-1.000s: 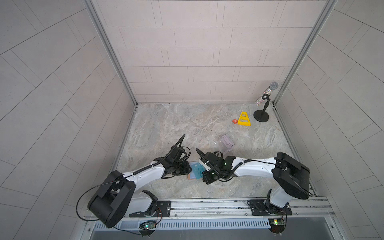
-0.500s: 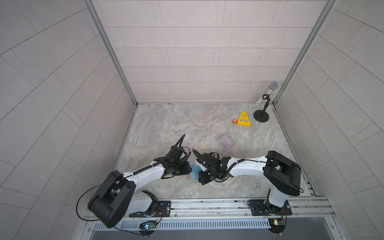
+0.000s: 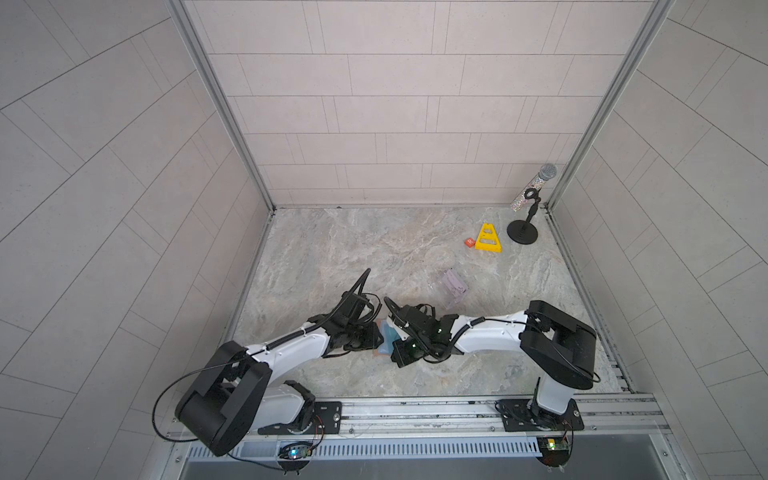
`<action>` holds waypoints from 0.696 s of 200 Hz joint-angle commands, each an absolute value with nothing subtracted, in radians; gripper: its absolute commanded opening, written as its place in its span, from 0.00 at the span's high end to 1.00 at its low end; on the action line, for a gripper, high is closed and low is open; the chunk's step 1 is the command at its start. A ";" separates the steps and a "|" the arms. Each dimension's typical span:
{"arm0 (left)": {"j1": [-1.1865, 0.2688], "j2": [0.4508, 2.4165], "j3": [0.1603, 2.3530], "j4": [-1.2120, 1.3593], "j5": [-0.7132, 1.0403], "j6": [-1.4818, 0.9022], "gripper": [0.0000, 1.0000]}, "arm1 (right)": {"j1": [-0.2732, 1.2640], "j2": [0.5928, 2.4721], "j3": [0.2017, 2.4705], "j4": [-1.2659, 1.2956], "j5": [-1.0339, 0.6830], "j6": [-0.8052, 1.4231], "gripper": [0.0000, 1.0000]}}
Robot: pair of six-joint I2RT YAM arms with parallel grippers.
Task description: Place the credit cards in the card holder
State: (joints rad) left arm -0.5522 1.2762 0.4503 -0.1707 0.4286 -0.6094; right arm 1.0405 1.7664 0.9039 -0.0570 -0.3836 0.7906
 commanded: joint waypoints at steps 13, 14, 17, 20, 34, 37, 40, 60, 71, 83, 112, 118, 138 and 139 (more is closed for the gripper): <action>-0.561 1.307 0.403 -0.298 0.405 -0.603 0.65 | 1.045 1.757 0.899 -0.049 -0.334 0.803 0.98; -0.560 1.307 0.403 -0.299 0.405 -0.603 0.65 | 1.045 1.758 0.899 -0.050 -0.334 0.803 0.98; -0.561 1.307 0.403 -0.299 0.405 -0.603 0.65 | 1.045 1.757 0.899 -0.051 -0.335 0.802 0.98; -0.561 1.307 0.402 -0.299 0.405 -0.602 0.65 | 1.045 1.757 0.900 -0.051 -0.334 0.802 0.99; -0.561 1.307 0.400 -0.301 0.399 -0.606 0.65 | 1.045 1.758 0.902 -0.051 -0.337 0.802 1.00; -0.561 1.307 0.400 -0.302 0.396 -0.607 0.66 | 1.045 1.758 0.902 -0.051 -0.337 0.802 1.00; -0.561 1.307 0.399 -0.304 0.395 -0.608 0.67 | 1.045 1.758 0.903 -0.051 -0.336 0.801 1.00; -0.561 1.304 0.394 -0.308 0.388 -0.616 0.71 | 1.045 1.757 0.906 -0.054 -0.335 0.802 1.00; -0.560 1.302 0.391 -0.310 0.385 -0.620 0.72 | 1.045 1.753 0.908 -0.055 -0.334 0.802 1.00; -0.561 1.297 0.388 -0.311 0.387 -0.622 0.73 | 1.045 1.750 0.911 -0.057 -0.336 0.802 1.00; -0.563 1.284 0.379 -0.314 0.390 -0.628 0.74 | 1.043 1.746 0.917 -0.067 -0.330 0.798 1.00; -0.563 1.281 0.377 -0.314 0.391 -0.630 0.74 | 1.043 1.747 0.919 -0.069 -0.328 0.797 1.00; -0.565 1.274 0.371 -0.314 0.394 -0.634 0.74 | 1.040 1.748 0.926 -0.076 -0.329 0.795 1.00; -0.566 1.274 0.371 -0.314 0.394 -0.634 0.74 | 1.040 1.748 0.926 -0.077 -0.329 0.794 1.00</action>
State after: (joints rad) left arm -0.5526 1.2575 0.4274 -0.1711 0.4183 -0.6212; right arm 1.0405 1.7660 0.9047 -0.0547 -0.3584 0.7902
